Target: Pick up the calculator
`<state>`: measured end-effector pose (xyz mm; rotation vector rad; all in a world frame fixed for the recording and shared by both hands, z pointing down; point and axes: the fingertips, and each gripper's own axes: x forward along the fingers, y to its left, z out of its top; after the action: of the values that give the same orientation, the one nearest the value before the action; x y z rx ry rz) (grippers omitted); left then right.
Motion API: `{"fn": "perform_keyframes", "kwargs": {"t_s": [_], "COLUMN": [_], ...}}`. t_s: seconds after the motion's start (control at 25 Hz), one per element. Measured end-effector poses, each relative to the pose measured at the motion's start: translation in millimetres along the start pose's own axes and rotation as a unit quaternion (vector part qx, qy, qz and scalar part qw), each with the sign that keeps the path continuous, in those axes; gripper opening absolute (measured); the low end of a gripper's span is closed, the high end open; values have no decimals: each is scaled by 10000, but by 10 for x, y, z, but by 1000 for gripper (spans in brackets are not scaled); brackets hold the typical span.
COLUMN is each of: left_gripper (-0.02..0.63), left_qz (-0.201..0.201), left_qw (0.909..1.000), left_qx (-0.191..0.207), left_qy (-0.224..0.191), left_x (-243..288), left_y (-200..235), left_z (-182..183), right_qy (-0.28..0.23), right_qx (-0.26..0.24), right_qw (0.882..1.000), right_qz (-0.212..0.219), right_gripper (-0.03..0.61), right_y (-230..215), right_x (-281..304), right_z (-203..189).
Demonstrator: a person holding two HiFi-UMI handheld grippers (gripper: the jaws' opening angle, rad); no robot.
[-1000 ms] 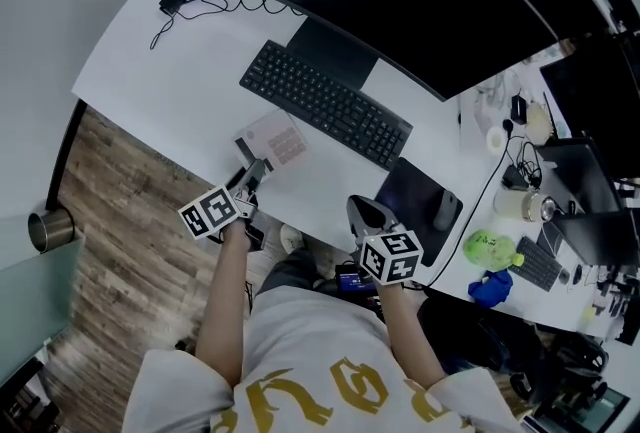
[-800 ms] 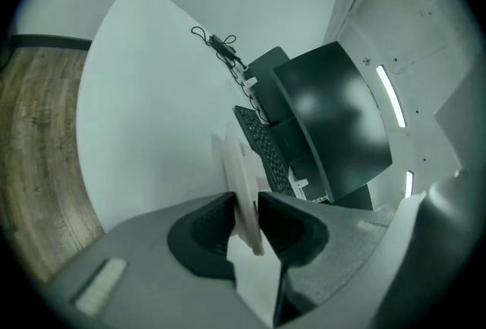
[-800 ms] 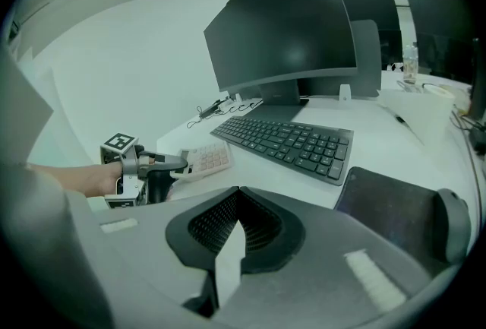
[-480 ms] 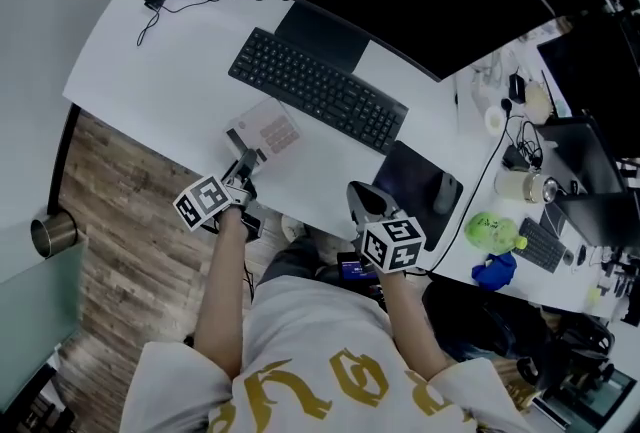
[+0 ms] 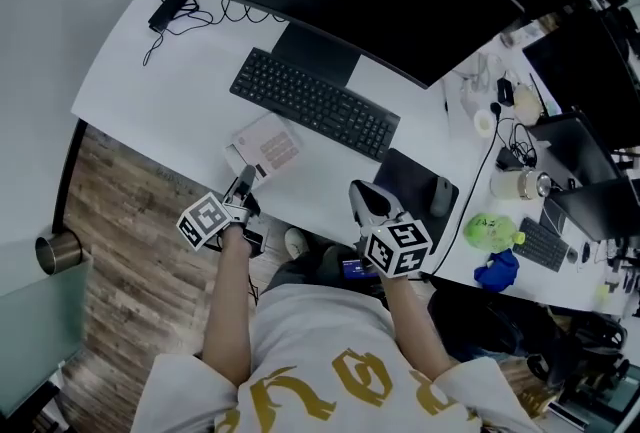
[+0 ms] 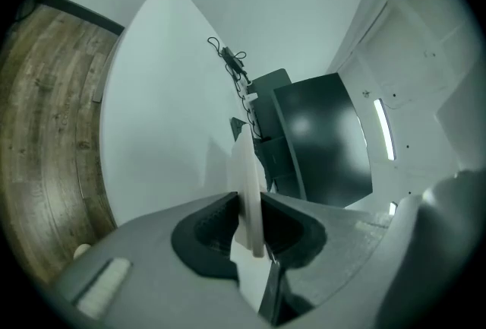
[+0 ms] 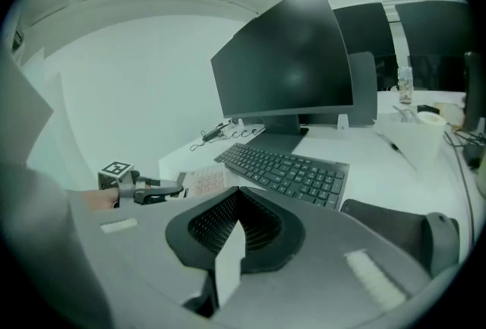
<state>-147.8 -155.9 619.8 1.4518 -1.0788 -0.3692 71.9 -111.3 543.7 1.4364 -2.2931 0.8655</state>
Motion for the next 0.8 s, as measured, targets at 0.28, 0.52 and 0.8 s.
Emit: {"fn": "perform_keyframes", "kwargs": {"t_s": [0.28, 0.52, 0.8], "left_gripper": [72, 72, 72], "left_qz": [-356, -607, -711], "left_qw": [9991, 9973, 9961], "left_qx": [175, 130, 121], "left_qy": [-170, -393, -500], "left_x": [-209, -345, -395], "left_y": [-440, -743, -916], "left_z": [-26, -35, -123], "right_qy": [-337, -534, -642], "right_qx": [-122, -359, -444], "right_qw": [9994, 9978, 9967], "right_qz": [23, 135, 201], "right_gripper": [23, 23, 23], "right_y": [88, 209, 165], "right_x": [-65, -104, -188], "right_z": [251, 400, 437]}}
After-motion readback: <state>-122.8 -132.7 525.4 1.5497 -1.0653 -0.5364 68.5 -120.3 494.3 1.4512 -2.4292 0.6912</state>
